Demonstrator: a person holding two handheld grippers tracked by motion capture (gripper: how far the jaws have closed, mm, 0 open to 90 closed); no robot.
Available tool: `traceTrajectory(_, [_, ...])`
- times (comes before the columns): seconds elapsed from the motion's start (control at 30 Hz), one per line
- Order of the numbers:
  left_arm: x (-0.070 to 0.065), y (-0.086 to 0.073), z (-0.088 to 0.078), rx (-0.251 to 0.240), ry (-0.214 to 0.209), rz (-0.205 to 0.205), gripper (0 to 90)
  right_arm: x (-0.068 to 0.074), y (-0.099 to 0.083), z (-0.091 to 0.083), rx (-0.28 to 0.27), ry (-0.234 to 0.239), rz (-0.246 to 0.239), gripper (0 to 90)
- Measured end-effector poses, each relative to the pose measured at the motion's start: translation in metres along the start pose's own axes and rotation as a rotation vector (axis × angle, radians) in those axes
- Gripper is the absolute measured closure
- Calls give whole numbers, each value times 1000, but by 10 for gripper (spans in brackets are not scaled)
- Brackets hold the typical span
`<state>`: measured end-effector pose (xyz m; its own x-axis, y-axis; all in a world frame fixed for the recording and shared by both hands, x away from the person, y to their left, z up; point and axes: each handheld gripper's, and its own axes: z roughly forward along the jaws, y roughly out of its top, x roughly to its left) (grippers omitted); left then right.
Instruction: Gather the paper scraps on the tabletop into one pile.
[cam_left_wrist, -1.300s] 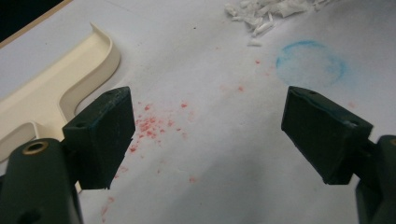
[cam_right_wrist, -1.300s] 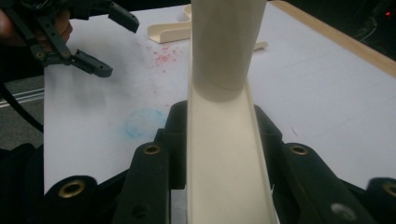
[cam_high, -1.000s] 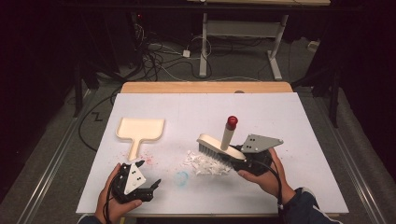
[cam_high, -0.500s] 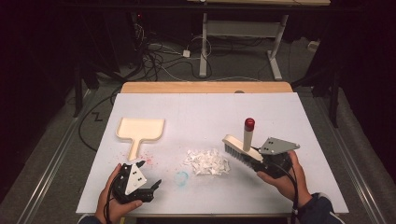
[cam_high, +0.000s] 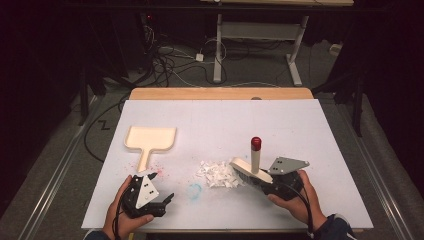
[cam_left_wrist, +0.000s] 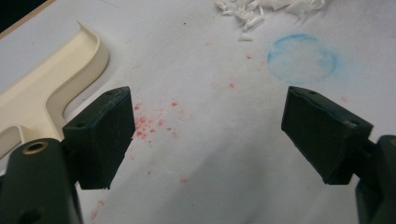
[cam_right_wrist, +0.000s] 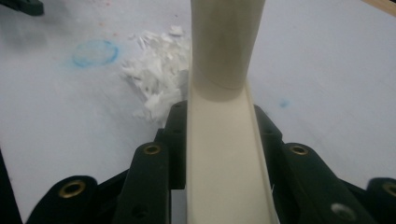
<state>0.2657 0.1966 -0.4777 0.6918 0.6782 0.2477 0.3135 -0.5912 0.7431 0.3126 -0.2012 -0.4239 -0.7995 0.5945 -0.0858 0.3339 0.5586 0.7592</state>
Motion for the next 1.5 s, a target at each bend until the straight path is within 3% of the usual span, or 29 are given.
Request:
traceTrajectory(0.2, [0, -1, -1, 0, -1, 0, 168, 4, 7, 0, -24, -24, -25, 678])
traceTrajectory(0.43, [0, 0, 0, 1, 0, -4, 168, -12, 10, -15, -89, -57, 5, 678])
traceTrajectory(0.53, [0, 0, 1, 4, -1, -3, 168, -23, 13, -12, -111, -85, 2, 678])
traceTrajectory(0.63, [0, 0, 2, 1, -1, -9, 168, -34, 17, 2, -108, -134, -3, 678])
traceTrajectory(0.83, [0, 0, 4, 7, -6, -11, 168, -47, 25, 42, -119, -193, -97, 678])
traceTrajectory(0.93, [0, -1, 5, 11, -10, -15, 168, -50, 29, 62, -108, -216, -115, 678])
traceTrajectory(1.03, [0, -1, 5, 15, -11, -12, 168, -47, 32, 78, -98, -182, -119, 678])
traceTrajectory(1.13, [0, -1, 4, 16, -12, -10, 168, -36, 38, 87, -89, -174, -159, 677])
traceTrajectory(1.23, [-1, -1, 4, 14, -12, -9, 168, -23, 40, 90, -99, -107, -180, 675])
traceTrajectory(1.3, [-1, -1, 4, 11, -12, -13, 168, -15, 41, 90, -95, -73, -214, 672])
traceTrajectory(1.5, [-1, -2, 3, 13, -12, -9, 168, -7, 38, 75, -119, 49, -224, 677])
